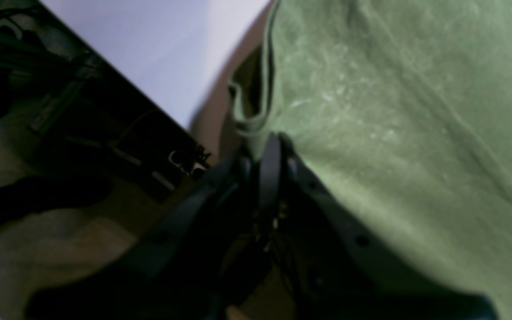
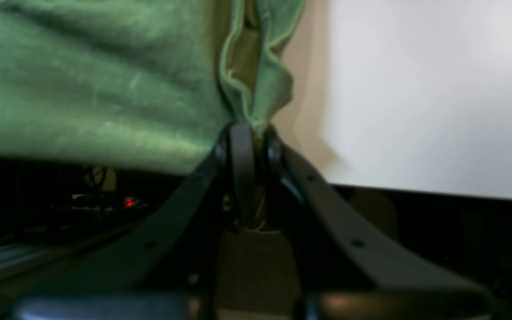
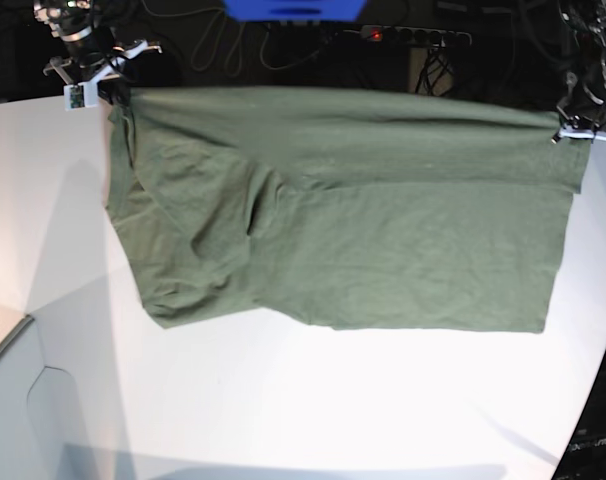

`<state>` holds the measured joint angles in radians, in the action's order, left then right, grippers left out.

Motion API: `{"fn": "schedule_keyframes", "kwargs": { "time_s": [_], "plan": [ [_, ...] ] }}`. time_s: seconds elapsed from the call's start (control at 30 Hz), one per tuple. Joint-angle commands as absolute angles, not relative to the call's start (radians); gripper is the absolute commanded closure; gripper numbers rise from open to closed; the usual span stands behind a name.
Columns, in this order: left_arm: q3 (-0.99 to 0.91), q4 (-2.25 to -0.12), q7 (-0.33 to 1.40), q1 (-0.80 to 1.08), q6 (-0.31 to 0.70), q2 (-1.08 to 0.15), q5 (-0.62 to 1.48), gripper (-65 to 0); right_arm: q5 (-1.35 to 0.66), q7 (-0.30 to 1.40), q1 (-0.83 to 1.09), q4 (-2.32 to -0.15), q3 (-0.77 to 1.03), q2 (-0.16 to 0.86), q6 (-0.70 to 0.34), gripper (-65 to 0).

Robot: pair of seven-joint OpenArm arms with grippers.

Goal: Layout the t-shirt on the table in an organized manner, then fold the t-shirt properly
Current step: 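Drag the t-shirt edge away from its hem with both grippers to flatten it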

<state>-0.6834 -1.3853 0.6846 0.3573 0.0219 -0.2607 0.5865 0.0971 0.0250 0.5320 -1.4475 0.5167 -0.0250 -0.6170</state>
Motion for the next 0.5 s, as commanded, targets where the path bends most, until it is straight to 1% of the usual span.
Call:
{"fn": "schedule_keyframes", "kwargs": {
  "time_s": [0.0, 0.13, 0.2, 0.23, 0.33, 0.47],
  "plan": [
    [-0.694, -1.399, 0.67, 0.36, 0.058, -0.28, 0.585, -4.1, 0.084, 0.004, 0.539, -1.468, 0.522, -0.018, -0.615, -4.0],
    [-0.696, -1.399, 0.67, 0.375, 0.18, -0.283, 0.587, -20.2, 0.084, 0.002, 0.542, -1.469, 0.524, -0.018, -0.615, -19.6],
    [-0.696, -1.4, 0.67, 0.384, 0.234, -0.285, 0.59, -27.8, 0.084, 0.001, 0.544, -1.48, 0.561, -0.019, -0.615, -27.3],
    [-0.699, -1.4, 0.67, 0.384, 0.255, -0.285, 0.59, -30.9, 0.082, 0.001, 0.542, -1.489, 0.588, -0.024, -0.615, -30.1],
    [-0.76, -1.4, 0.67, 0.383, 0.286, -0.278, 0.588, -38.2, 0.058, 0.001, 0.536, -1.527, 0.664, -0.059, -0.615, -35.4],
    [-0.845, -1.408, 0.67, 0.375, 0.289, -0.278, 0.59, -45.8, 0.01, 0.005, 0.512, -1.563, 0.722, -0.064, -0.615, -36.3]
  ]
}}
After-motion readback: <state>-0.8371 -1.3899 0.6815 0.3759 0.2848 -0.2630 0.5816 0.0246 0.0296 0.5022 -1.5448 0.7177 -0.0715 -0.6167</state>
